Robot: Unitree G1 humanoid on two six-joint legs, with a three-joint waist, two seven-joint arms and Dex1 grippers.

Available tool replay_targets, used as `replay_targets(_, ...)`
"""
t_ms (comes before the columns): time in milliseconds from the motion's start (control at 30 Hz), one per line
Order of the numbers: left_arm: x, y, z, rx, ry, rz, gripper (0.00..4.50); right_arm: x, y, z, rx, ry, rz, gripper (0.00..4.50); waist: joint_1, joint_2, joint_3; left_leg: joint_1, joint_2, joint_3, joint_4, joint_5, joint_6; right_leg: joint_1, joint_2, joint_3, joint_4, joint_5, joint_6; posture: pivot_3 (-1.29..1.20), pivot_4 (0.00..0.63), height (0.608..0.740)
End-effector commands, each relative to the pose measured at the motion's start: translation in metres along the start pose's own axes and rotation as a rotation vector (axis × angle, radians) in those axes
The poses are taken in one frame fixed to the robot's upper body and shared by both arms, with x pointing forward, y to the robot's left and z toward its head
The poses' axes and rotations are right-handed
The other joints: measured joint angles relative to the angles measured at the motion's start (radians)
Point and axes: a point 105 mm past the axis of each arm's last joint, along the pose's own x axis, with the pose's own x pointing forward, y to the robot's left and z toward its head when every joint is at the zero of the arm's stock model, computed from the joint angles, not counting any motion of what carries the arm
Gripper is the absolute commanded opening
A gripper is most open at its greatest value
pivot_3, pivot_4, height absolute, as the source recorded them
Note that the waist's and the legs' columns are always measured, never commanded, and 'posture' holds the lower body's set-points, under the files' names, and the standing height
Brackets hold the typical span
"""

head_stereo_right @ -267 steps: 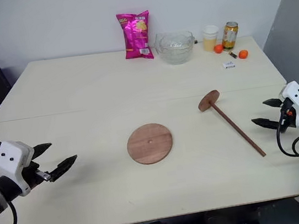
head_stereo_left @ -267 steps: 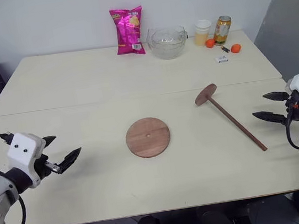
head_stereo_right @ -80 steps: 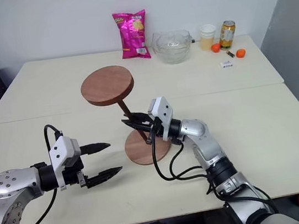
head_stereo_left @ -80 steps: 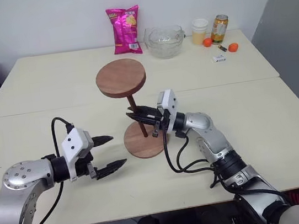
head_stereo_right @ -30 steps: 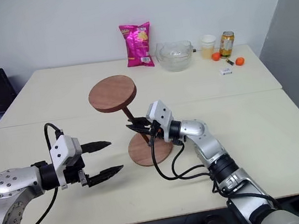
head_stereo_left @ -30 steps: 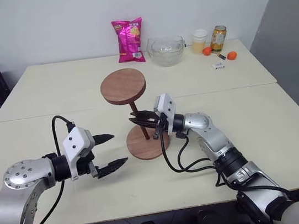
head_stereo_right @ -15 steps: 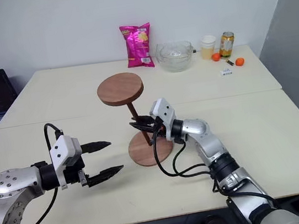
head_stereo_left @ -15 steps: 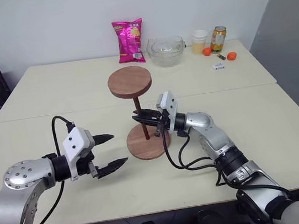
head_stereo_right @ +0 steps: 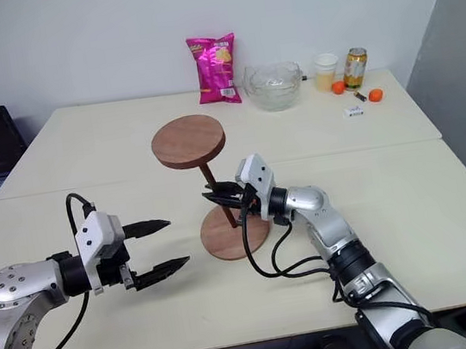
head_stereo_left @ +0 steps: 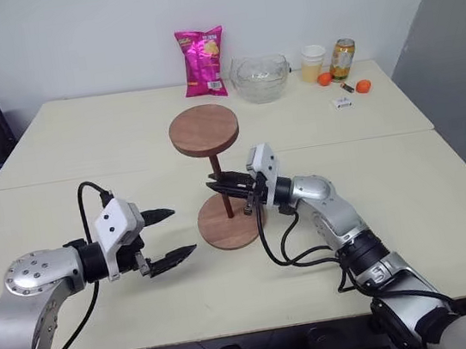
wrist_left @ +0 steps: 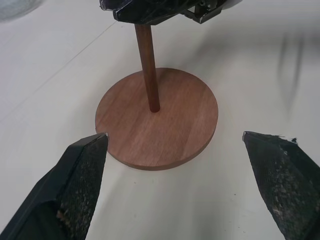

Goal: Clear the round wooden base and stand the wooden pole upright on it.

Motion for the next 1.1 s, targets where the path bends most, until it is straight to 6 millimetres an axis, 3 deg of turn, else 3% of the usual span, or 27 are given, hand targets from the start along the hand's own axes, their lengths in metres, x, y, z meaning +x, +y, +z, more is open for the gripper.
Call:
replay_targets(33,-0.001,0.001,0.006,0.035,-0.017,0.004,4.5,-0.028,0.008,-0.074,0.169,0.285,-0.024,0.26,0.0,0.0,0.0,0.0,0.0,0.0,0.0,0.0,0.0,0.0,0.0,0.0,0.0,0.0,0.0,0.0,0.15,0.74)
replay_targets(167,-0.001,0.002,0.005,0.036,-0.017,0.006,4.5,-0.031,0.009,-0.08,0.166,0.307,-0.02,0.26,0.0,0.0,0.0,0.001,0.0,0.0,-0.001,0.0,0.0,0.0,0.0,0.0,0.0,0.0,-0.001,0.0,0.15,0.74)
replay_targets(467,-0.002,0.002,0.005,0.038,-0.016,0.006,4.5,-0.024,0.014,-0.059,0.129,0.228,0.023,0.26,0.005,0.0,0.0,0.001,0.0,0.0,-0.003,0.0,0.0,0.0,0.0,0.0,-0.003,-0.001,-0.001,0.0,0.15,0.74)
replay_targets(533,-0.002,0.002,0.006,0.039,-0.016,0.007,4.5,-0.023,0.014,-0.054,0.129,0.205,0.027,0.96,0.005,0.0,0.0,0.0,0.0,0.0,-0.004,0.0,0.0,0.0,0.0,-0.001,-0.006,-0.001,-0.001,0.0,0.15,0.74)
replay_targets(667,-0.001,0.002,0.006,0.041,-0.017,0.007,4.5,-0.021,0.015,-0.045,0.135,0.161,0.041,1.9,0.009,-0.007,0.011,-0.011,0.0,-0.001,-0.003,0.0,0.0,-0.003,-0.001,-0.003,-0.009,0.0,0.0,0.0,0.15,0.74)
replay_targets(767,-0.001,0.003,0.007,0.043,-0.018,0.008,4.5,-0.021,0.014,-0.04,0.14,0.138,0.039,2.53,-0.004,-0.005,0.013,-0.026,0.001,0.0,-0.001,0.0,0.0,-0.018,0.0,-0.002,-0.007,0.003,0.001,0.0,0.15,0.74)
replay_targets(1000,-0.001,0.003,0.01,0.048,-0.021,0.006,4.5,-0.023,0.014,-0.034,0.14,0.11,0.037,4.25,-0.009,-0.003,0.017,-0.027,0.002,0.0,-0.002,0.0,0.0,-0.018,0.0,-0.004,-0.009,0.002,0.0,0.0,0.15,0.74)
replay_targets(1100,-0.001,0.003,0.011,0.051,-0.022,0.007,4.5,-0.023,0.015,-0.031,0.127,0.106,0.045,4.49,-0.009,-0.003,0.017,-0.026,0.002,0.0,-0.002,0.0,0.0,-0.017,0.0,-0.004,-0.008,0.002,0.0,0.0,0.15,0.74)
